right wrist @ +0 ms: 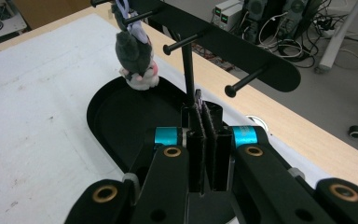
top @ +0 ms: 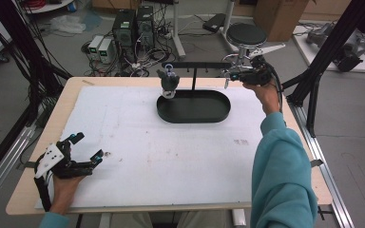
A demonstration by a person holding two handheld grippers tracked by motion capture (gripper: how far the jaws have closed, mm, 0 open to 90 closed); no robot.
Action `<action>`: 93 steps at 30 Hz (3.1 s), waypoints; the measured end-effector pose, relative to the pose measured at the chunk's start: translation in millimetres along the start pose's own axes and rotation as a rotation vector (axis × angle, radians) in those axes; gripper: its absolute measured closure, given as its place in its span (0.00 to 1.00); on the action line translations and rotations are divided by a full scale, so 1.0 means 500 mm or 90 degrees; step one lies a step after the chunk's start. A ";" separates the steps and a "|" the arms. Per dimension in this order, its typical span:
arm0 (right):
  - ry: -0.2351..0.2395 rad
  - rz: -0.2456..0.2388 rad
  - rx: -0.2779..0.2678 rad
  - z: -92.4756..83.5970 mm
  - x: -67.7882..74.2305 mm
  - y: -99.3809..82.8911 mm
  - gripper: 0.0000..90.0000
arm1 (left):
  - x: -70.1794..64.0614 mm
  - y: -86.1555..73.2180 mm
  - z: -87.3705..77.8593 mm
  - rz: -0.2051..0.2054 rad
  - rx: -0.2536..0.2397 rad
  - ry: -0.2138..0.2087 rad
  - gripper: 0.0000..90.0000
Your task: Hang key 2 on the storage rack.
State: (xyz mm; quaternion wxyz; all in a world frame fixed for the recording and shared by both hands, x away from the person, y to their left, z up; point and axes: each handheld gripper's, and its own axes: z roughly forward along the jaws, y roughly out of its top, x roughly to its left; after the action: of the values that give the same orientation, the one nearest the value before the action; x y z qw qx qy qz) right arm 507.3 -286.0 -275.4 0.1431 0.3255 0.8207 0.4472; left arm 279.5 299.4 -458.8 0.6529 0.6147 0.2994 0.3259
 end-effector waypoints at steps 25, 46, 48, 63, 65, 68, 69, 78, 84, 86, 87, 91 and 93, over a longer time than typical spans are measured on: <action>-0.025 -0.020 0.044 0.029 -0.017 0.032 0.99 | 0.000 0.000 0.000 -0.001 0.000 -0.001 0.02; -0.042 -0.023 0.047 0.042 -0.030 0.028 0.99 | 0.000 0.000 0.000 -0.001 0.000 -0.002 0.02; -0.042 -0.020 0.044 0.042 -0.031 0.027 0.99 | 0.000 0.000 0.000 0.000 0.000 -0.002 0.02; -0.055 -0.033 0.024 0.050 -0.042 0.026 0.98 | 0.000 0.000 -0.001 0.002 0.000 -0.001 0.02; -0.050 -0.035 0.020 0.049 -0.045 0.025 0.98 | 0.000 0.000 -0.001 0.003 0.000 -0.001 0.02; -0.049 -0.037 0.019 0.050 -0.047 0.024 0.97 | 0.000 0.000 -0.001 0.004 0.001 -0.001 0.02; -0.050 -0.039 0.019 0.050 -0.048 0.024 0.97 | 0.000 0.000 -0.001 0.004 0.001 -0.001 0.02; -0.069 -0.030 0.018 0.038 -0.054 0.017 0.76 | 0.000 0.000 -0.001 -0.001 -0.002 0.000 0.02; -0.068 0.010 -0.002 0.021 -0.037 0.009 0.26 | 0.000 0.000 -0.001 -0.003 -0.002 0.000 0.02; -0.054 -0.011 0.004 0.013 -0.022 0.010 0.11 | 0.001 0.000 -0.001 -0.001 -0.002 0.000 0.02; -0.055 -0.028 -0.002 0.007 -0.013 0.011 0.10 | 0.000 0.000 -0.001 -0.003 -0.003 0.000 0.02; -0.025 -0.031 -0.069 -0.024 0.020 0.011 0.01 | 0.000 0.000 -0.001 -0.001 -0.002 0.000 0.02; -0.020 -0.044 -0.117 -0.044 0.035 0.001 0.01 | 0.000 0.000 -0.001 0.000 -0.001 0.000 0.02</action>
State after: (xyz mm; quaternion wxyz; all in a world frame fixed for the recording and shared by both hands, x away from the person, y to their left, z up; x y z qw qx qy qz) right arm 482.8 -288.3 -262.0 0.2003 0.2892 0.7846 0.5105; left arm 279.1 299.7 -458.9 0.6535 0.6141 0.2990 0.3262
